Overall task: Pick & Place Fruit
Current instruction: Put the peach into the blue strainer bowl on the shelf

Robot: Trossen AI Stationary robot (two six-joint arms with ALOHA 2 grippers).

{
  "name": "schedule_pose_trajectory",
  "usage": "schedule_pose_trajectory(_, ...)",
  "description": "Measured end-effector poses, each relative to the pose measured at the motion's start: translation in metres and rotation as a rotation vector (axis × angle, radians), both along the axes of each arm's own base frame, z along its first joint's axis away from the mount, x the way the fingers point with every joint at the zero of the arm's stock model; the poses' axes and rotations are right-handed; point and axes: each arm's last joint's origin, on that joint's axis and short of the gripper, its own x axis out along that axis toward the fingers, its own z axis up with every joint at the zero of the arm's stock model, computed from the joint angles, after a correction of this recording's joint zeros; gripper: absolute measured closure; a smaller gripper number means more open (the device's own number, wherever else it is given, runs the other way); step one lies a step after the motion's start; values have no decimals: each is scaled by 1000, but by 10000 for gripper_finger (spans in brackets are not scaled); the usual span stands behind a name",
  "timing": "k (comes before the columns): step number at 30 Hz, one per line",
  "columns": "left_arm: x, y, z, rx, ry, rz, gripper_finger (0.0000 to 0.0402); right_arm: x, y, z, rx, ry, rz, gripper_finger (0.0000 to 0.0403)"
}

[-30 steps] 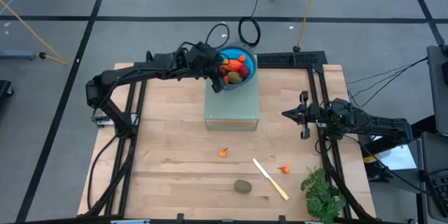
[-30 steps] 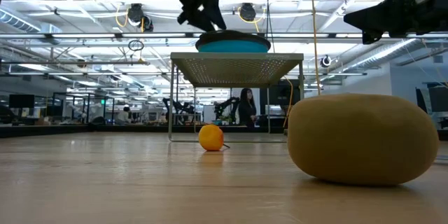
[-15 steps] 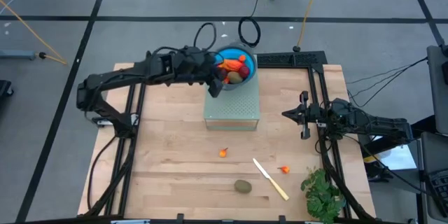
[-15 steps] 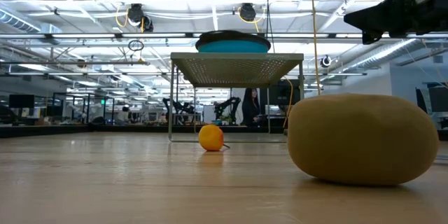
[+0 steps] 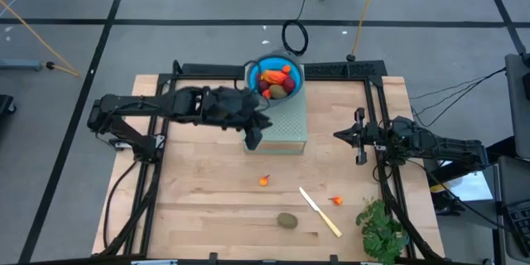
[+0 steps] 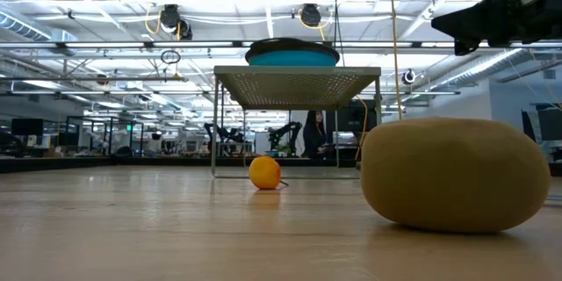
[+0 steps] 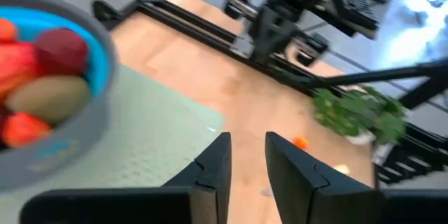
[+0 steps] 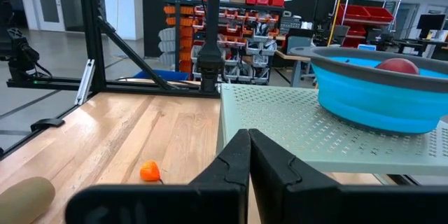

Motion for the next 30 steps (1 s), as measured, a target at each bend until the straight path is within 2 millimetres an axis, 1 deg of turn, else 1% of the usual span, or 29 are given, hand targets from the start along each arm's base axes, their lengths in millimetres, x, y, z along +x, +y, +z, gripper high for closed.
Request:
schedule_pose_trajectory(8, 2, -33, -4, -27, 8, -83, 354, 0, 0, 0, 0, 0, 0, 403)
schedule_pose_trajectory(15, 4, -50, -6, -76, -9, -75, 398, 0, 0, 0, 0, 0, 0, 403)
schedule_pose_trajectory(21, 10, -63, -11, -99, -20, -48, 393, 0, 0, 0, 0, 1, 1, 403)
schedule_pose_trajectory(23, 16, -67, -17, -119, -10, -28, 399, 0, 0, 0, 0, 2, 0, 403)
schedule_pose_trajectory(27, 25, -75, -28, -181, -3, 11, 397, 0, 0, -1, 2, 13, 0, 403)
schedule_pose_trajectory(30, 32, -82, -39, -218, 31, 32, 400, 0, 0, -2, 3, 20, 0, 403)
